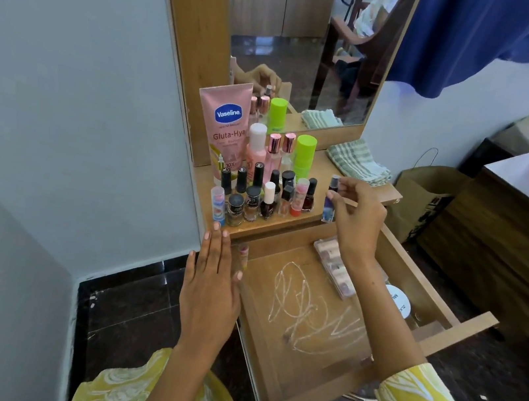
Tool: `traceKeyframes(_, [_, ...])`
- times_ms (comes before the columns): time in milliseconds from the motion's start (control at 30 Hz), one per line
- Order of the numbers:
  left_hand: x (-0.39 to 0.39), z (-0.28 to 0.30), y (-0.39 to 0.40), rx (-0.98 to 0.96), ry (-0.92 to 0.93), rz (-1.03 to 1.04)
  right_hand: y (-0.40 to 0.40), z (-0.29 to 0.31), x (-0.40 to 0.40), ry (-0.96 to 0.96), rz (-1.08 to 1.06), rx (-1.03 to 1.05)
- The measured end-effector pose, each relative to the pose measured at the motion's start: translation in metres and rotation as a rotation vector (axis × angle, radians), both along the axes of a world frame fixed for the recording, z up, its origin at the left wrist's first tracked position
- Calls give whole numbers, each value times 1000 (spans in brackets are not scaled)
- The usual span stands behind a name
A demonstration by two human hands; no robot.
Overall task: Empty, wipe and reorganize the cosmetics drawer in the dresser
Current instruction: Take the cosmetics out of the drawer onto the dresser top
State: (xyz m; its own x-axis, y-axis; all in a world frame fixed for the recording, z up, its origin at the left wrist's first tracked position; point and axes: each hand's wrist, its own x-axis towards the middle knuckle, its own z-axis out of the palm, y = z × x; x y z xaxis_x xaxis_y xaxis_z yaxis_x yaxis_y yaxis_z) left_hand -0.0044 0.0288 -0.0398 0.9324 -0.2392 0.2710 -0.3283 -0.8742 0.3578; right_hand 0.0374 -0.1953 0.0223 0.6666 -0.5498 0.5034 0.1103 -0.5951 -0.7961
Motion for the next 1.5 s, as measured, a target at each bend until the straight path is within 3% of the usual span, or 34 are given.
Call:
traceKeyframes(267, [1, 0, 0, 0, -5, 0, 4, -4, 6, -62, -4, -87])
traceKeyframes(800, [1, -1, 3, 13, 3, -8, 3, -25, -1, 41, 106, 72])
traceKeyframes(933, [0, 1, 3, 7, 1, -7, 17, -30, -18, 37, 5, 112])
traceKeyframes(1033, [0, 1, 3, 11, 10, -7, 48, -38, -37, 129, 182, -42])
traceKeyframes(1133, [1, 1, 3, 16, 18, 2, 76, -44, -41, 423, 439, -431])
traceKeyframes(1233, [0, 1, 3, 41, 9, 12, 92, -43, -31, 657, 509, -631])
traceKeyframes(1500, [0, 5, 2, 60, 27, 10, 89, -42, -30, 627, 404, -568])
